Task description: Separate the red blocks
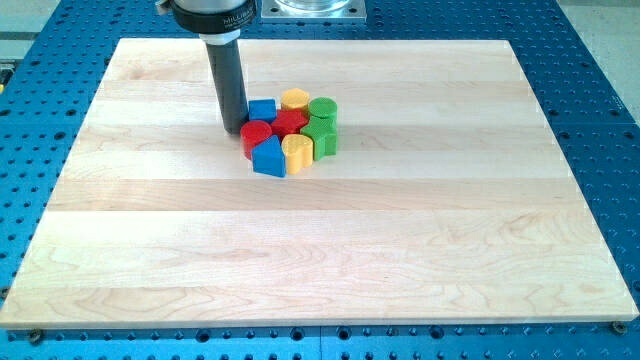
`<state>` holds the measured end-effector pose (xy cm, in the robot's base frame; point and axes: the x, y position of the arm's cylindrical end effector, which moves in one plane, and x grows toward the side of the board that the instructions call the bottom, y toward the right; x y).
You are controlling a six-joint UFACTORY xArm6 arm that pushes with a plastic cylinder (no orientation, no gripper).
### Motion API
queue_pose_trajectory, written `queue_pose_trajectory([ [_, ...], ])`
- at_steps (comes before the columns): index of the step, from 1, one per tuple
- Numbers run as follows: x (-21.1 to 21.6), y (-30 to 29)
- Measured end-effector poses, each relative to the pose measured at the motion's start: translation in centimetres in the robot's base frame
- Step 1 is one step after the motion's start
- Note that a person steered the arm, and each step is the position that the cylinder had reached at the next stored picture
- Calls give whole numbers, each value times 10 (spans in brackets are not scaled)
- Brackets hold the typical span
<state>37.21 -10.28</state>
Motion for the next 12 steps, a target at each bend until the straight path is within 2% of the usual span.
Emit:
queue_pose_trajectory([
  [3, 25, 2],
  [7, 14, 91],
  [10, 3, 86],
  [12, -57, 99],
])
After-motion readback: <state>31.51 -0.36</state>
